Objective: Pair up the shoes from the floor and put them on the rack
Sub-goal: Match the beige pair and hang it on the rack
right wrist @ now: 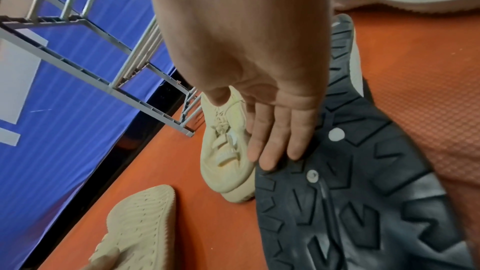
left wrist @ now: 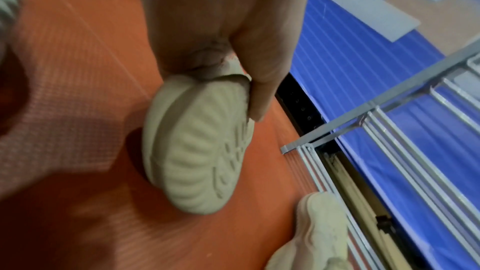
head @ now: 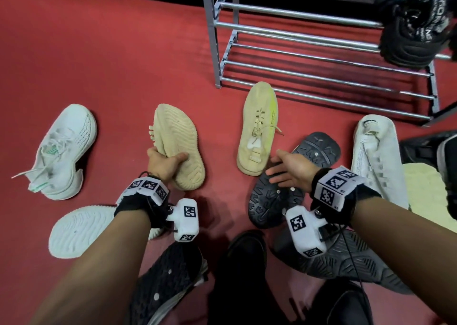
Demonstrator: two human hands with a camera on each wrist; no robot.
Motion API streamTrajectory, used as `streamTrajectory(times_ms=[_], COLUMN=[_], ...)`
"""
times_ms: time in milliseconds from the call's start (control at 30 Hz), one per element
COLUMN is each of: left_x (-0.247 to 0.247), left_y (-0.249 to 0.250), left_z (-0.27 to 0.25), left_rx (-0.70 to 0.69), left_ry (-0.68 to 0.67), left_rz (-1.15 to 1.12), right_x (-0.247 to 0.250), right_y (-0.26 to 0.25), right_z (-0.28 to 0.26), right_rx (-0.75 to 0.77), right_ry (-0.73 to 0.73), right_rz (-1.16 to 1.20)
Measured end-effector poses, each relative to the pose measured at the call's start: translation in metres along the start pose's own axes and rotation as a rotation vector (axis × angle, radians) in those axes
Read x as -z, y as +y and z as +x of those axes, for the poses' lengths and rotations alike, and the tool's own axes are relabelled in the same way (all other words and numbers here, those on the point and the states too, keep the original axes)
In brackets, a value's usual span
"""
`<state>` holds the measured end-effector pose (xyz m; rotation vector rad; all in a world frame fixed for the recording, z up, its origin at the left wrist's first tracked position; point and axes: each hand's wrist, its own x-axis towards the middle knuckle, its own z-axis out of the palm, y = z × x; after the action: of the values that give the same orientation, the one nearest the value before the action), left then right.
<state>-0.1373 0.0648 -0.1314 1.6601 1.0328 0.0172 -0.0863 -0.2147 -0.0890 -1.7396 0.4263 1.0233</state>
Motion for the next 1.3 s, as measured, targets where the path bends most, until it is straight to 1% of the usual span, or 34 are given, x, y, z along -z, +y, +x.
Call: streamTrajectory(times_ms=[67,133,200,233,300,367,400,467,500,533,600,633,733,800,833,867,900,933,967,1000,1033,1067,1100,1133,1167,1200,1233,1300], left_x=[0.001,0.000,0.000,-0.001,-0.001,-0.004,-0.008,-0.016,-0.021,-0.024,-0.029,-0.030,-0.033,-0.035,-0.037,-0.039,-0.041,-0.043,-0.046,-0.048,-0.050,-0.051,-0.052,-0.053,-0.056,-0.058,-0.061,-0.065], left_y=[0.009,0.021,0.040,0.051,0.073,0.086,0.089,0.091,0.089,0.085,0.079,0.077,0.078,0.082,0.083,0.083,0.084,0.083,0.083,0.083,0.084,0.085,0.085,0.085,0.085,0.084,0.084,0.082], left_z=[0.000,-0.003,-0.009,-0.012,-0.021,-0.025,-0.028,-0.035,-0.037,-0.038,-0.037,-0.037,-0.036,-0.035,-0.035,-0.037,-0.038,-0.040,-0.042,-0.045,-0.049,-0.053,-0.057,-0.062,-0.066,-0.070,-0.073,-0.076], left_rx=[-0.052,-0.149,-0.296,-0.410,-0.568,-0.679,-0.718,-0.825,-0.872,-0.886,-0.843,-0.826,-0.814,-0.780,-0.730,-0.660,-0.576,-0.468,-0.331,-0.177,-0.026,0.092,0.159,0.184,0.175,0.145,0.119,0.095], left_ry=[-0.096,-0.196,-0.315,-0.384,-0.499,-0.562,-0.591,-0.639,-0.643,-0.634,-0.573,-0.556,-0.559,-0.511,-0.474,-0.449,-0.434,-0.427,-0.435,-0.471,-0.544,-0.653,-0.774,-0.881,-0.958,-1.003,-1.013,-0.978], left_rz=[-0.022,-0.026,-0.010,0.019,0.118,0.247,0.342,0.529,0.597,0.634,0.654,0.645,0.656,0.719,0.723,0.681,0.586,0.440,0.268,0.112,-0.013,-0.086,-0.108,-0.100,-0.079,-0.068,-0.077,-0.111], right_x=[0.003,0.007,0.014,0.019,0.030,0.040,0.044,0.049,0.049,0.048,0.045,0.043,0.041,0.039,0.037,0.035,0.032,0.029,0.027,0.025,0.023,0.021,0.019,0.016,0.014,0.012,0.009,0.005], right_y=[-0.005,-0.017,-0.032,-0.039,-0.052,-0.059,-0.059,-0.056,-0.053,-0.050,-0.044,-0.042,-0.039,-0.037,-0.035,-0.032,-0.028,-0.025,-0.023,-0.021,-0.020,-0.020,-0.020,-0.020,-0.021,-0.022,-0.023,-0.023], right_z=[-0.003,-0.008,-0.012,-0.013,-0.018,-0.023,-0.025,-0.028,-0.030,-0.031,-0.031,-0.030,-0.029,-0.030,-0.031,-0.029,-0.028,-0.028,-0.027,-0.027,-0.026,-0.026,-0.026,-0.026,-0.027,-0.027,-0.026,-0.024], right_rx=[0.023,0.065,0.090,0.093,0.070,0.048,0.043,0.008,-0.019,-0.051,-0.104,-0.111,-0.100,-0.048,0.003,0.069,0.142,0.213,0.278,0.337,0.386,0.427,0.462,0.493,0.523,0.550,0.569,0.583], right_ry=[0.000,0.000,-0.020,-0.046,-0.131,-0.215,-0.243,-0.251,-0.255,-0.275,-0.323,-0.323,-0.286,-0.247,-0.234,-0.217,-0.187,-0.134,-0.070,-0.017,0.018,0.036,0.043,0.049,0.055,0.061,0.064,0.064], right_rz=[-0.001,0.041,0.167,0.258,0.457,0.573,0.572,0.519,0.494,0.474,0.450,0.431,0.370,0.377,0.383,0.381,0.377,0.361,0.344,0.332,0.332,0.342,0.356,0.360,0.351,0.331,0.304,0.255])
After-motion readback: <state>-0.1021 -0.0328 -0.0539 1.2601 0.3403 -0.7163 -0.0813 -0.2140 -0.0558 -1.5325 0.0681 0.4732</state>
